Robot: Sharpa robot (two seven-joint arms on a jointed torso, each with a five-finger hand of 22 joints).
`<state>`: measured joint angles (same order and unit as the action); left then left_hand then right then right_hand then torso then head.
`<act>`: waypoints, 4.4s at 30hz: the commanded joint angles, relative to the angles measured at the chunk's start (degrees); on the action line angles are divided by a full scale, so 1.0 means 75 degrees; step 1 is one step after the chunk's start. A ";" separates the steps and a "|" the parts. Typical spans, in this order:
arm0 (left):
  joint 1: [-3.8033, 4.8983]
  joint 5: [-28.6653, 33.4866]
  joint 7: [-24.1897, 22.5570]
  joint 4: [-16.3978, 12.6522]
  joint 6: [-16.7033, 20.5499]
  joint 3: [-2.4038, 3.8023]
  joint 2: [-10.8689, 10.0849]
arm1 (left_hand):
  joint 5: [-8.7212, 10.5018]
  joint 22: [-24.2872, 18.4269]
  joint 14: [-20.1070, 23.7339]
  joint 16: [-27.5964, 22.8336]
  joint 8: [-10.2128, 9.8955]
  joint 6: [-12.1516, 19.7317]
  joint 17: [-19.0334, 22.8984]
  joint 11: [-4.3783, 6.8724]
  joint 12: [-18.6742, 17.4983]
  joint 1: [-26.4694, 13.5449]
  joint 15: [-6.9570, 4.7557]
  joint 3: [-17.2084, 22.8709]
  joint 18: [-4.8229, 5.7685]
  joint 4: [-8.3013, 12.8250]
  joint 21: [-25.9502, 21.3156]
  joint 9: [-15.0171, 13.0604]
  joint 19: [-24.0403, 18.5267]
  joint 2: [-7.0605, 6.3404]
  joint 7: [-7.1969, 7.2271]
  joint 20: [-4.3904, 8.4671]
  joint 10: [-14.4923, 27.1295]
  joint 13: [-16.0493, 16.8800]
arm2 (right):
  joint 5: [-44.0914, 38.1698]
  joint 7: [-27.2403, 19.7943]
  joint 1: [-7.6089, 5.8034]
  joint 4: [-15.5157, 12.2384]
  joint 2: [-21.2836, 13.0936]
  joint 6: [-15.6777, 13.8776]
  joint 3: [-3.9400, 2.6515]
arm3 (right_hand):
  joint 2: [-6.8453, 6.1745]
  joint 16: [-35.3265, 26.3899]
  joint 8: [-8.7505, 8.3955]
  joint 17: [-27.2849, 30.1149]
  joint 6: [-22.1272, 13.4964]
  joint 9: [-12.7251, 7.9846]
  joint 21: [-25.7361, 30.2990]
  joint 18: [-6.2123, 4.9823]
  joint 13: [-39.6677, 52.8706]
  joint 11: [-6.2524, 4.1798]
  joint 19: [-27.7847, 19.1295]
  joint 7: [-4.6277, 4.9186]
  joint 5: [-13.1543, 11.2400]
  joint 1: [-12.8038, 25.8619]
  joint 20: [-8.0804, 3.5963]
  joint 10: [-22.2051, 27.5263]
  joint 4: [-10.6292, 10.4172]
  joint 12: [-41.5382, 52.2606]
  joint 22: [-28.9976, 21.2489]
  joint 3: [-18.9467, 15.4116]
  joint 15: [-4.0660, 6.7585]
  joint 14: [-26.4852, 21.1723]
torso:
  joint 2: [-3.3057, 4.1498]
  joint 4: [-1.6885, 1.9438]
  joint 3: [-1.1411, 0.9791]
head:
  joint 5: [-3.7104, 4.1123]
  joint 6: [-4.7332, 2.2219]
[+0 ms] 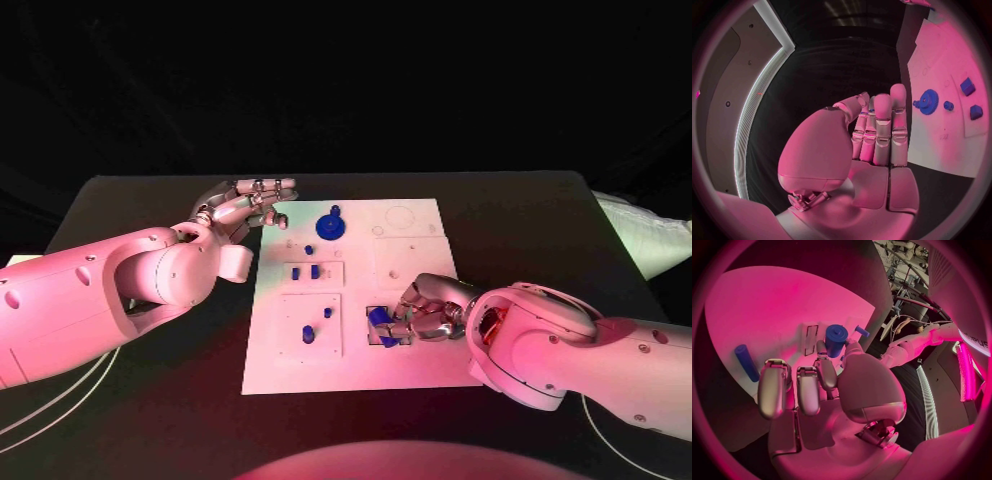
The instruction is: Assemble the parts on the task board
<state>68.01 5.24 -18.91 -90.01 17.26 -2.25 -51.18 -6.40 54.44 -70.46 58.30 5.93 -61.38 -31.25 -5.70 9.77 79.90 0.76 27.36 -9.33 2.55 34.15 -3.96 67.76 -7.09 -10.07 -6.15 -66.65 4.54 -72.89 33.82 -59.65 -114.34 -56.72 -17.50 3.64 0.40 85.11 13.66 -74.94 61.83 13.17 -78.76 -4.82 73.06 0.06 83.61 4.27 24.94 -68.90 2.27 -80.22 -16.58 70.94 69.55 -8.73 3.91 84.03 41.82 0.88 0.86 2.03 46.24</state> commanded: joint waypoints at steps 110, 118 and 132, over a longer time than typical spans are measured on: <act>-0.0024 0.0025 0.0053 0.0011 -0.0217 0.0003 -0.0010 | -0.0005 -0.0020 0.0112 -0.0079 0.0056 0.0100 0.0100 -0.0007 0.0047 0.0023 -0.0002 -0.0078 -0.0150 0.0039 -0.0053 0.0010 -0.0037 0.0056 -0.0005 -0.0031 0.0073 -0.0006 | -0.3850 0.0016 0.0104 0.0208 -0.0879 0.1964 0.0072 | 0.0182 0.0292 -0.0754 -0.1353 0.0185 0.0366 -0.0240 0.0183 -0.0548 -0.0005 0.0073 0.0067 -0.2157 -0.1710 -0.0048 0.0290 0.1649 -0.1312 0.0476 0.0439 0.0012 0.0663 | 0.0001 0.0012 0.0002 | 0.0246 0.0000; -0.0025 0.0025 0.0065 0.0002 -0.0224 0.0003 -0.0023 | -0.0005 -0.0020 0.0112 -0.0079 0.0056 0.0100 0.0100 -0.0007 0.0047 0.0023 -0.0002 -0.0078 -0.0150 0.0039 -0.0053 0.0010 -0.0037 0.0056 -0.0005 -0.0031 0.0073 -0.0006 | -0.4118 0.0021 0.0145 0.0259 -0.0739 0.2185 0.0072 | 0.0197 0.0312 -0.0851 -0.1395 0.0184 0.0339 -0.0250 0.0186 -0.0536 0.0015 0.0072 0.0095 -0.2136 -0.1917 -0.0033 0.0328 0.1858 -0.1345 0.0500 0.0731 -0.0007 0.0669 | -0.0003 0.0007 0.0000 | 0.0226 0.0017; -0.0029 0.0025 0.0069 -0.0010 -0.0231 0.0002 -0.0033 | -0.0005 -0.0020 0.0112 -0.0079 0.0056 0.0100 0.0100 -0.0007 0.0047 0.0023 -0.0002 -0.0078 -0.0150 0.0039 -0.0053 0.0010 -0.0037 0.0056 -0.0005 -0.0031 0.0073 -0.0006 | -0.2676 0.0119 0.0158 0.0155 -0.0815 0.0855 0.0071 | -0.0061 0.0285 -0.1021 -0.1364 0.0322 0.0319 -0.0260 0.0184 -0.0445 -0.0022 0.0080 0.0061 0.0218 -0.1321 -0.0057 0.0275 0.1680 -0.1317 0.0512 0.2051 0.0017 0.0663 | -0.0008 0.0017 0.0001 | 0.0224 0.0018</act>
<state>67.80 5.24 -18.18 -89.93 16.61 -2.26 -51.45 -6.39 54.35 -70.06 58.08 6.16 -60.97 -30.57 -5.71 9.77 79.90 0.74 27.12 -9.32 2.79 33.94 -3.96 67.76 -7.09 -10.09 -6.15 -66.65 4.54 -99.38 33.47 -59.08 -113.46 -62.81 -9.20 3.64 0.20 87.11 6.06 -74.91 63.88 15.47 -80.56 -3.95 70.14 0.23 83.92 4.69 25.68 -79.51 1.96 -77.98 -3.83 61.40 73.44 5.72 3.68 83.81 41.80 0.94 0.86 3.72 46.36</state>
